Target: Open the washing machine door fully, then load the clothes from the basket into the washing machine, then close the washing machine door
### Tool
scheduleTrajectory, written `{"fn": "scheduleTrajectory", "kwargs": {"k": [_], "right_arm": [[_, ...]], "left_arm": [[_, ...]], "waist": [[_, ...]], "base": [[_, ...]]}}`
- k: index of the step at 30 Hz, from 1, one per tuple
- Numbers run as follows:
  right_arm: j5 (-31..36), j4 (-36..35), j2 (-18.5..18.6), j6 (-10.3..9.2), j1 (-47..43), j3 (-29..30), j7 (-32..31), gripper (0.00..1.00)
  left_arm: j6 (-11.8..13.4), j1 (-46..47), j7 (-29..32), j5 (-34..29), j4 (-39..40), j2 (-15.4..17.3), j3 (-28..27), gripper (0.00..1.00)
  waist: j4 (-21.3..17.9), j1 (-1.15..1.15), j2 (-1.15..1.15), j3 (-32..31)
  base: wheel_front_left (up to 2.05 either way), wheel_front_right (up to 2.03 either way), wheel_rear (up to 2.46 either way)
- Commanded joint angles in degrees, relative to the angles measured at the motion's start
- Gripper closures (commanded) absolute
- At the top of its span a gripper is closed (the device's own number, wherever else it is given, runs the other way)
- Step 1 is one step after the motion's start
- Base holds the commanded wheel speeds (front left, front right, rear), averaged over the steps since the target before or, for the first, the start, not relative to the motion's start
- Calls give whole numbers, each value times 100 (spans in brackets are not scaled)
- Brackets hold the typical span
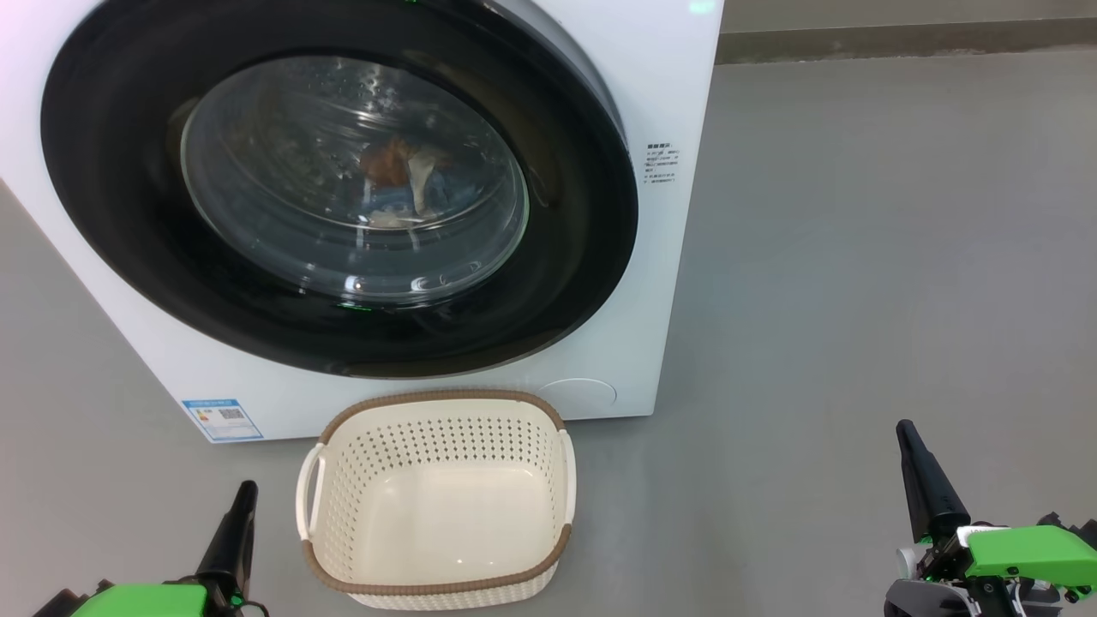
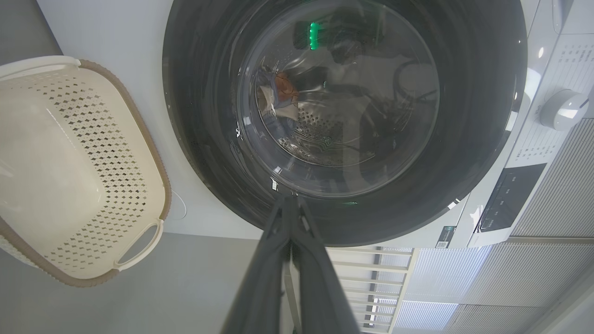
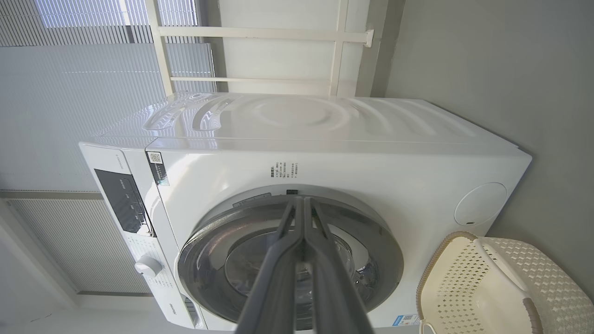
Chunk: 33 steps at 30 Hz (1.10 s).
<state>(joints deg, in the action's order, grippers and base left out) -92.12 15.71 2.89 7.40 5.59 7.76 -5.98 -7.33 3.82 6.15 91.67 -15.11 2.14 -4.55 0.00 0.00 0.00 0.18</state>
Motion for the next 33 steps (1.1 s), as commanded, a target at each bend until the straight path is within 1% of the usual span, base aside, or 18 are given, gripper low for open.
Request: {"fn": "scheduleTrajectory", "kwargs": {"k": [1,33], "right_arm": [[-7,-168,5,9,59,-127,-48,100],[-4,-168,2,9,59,-123,-51,100]], "left_arm": [[-15,238,38,46,108,75,-202,100],[-15,238,39,45,108,75,-202,100]], "waist": [[0,0,0,0],[0,0,0,0]], "base": [[0,0,0],[0,0,0]]}}
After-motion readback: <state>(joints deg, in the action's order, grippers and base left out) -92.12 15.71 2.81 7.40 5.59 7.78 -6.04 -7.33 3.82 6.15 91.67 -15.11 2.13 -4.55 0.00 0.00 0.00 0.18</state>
